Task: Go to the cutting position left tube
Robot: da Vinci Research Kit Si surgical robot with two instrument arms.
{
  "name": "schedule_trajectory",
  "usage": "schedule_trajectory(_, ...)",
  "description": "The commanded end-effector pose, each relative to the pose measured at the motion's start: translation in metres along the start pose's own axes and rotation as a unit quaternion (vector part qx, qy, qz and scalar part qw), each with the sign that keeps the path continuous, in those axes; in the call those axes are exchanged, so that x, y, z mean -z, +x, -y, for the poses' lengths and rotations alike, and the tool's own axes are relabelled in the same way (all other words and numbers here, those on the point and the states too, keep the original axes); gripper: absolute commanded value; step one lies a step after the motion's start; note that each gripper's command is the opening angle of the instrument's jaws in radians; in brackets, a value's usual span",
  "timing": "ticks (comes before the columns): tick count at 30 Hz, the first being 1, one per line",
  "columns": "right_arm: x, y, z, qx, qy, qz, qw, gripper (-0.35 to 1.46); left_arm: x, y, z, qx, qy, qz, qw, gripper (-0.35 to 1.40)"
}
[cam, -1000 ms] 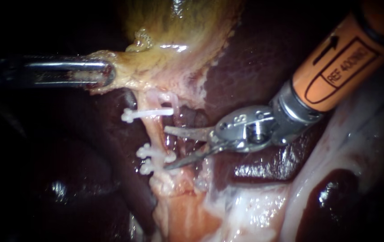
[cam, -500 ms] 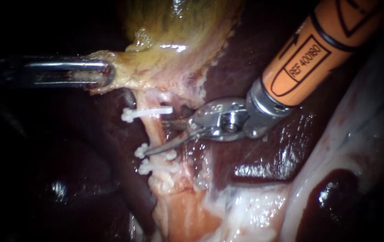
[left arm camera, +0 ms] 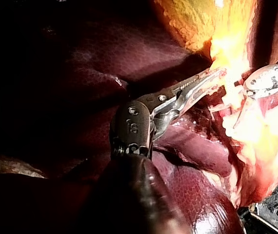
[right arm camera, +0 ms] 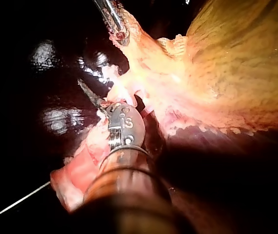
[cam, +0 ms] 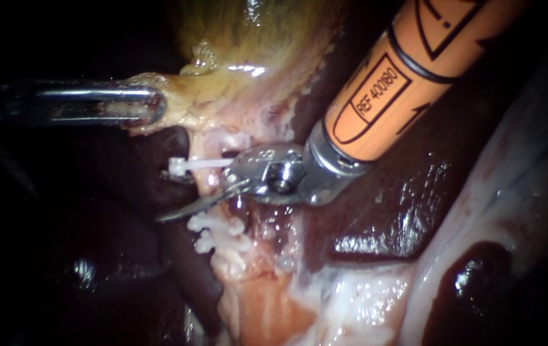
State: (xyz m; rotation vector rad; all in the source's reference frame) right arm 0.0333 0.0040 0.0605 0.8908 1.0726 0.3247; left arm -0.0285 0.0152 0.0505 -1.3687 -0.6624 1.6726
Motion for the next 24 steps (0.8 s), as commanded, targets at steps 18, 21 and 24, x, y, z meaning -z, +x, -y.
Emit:
schedule_trajectory(18, 0.0005, 0.0028, 0.0043, -0.009, 0.045, -0.032, 0.9984, 1.41, 0.0002, 0.0000, 0.0001, 0.000, 0.000, 0.000, 1.0000, -0.35)
schedule_trajectory(21, 0.0005, 0.0028, 0.0042, -0.012, 0.045, -0.032, 0.9984, 1.41, 0.0002, 0.0000, 0.0001, 0.000, 0.000, 0.000, 1.0000, -0.35)
schedule_trajectory(24, 0.0005, 0.0026, 0.0038, -0.015, 0.042, -0.033, 0.9984, 1.40, 0.0002, 0.0000, 0.0002, 0.000, 0.000, 0.000, 1.0000, -0.35)
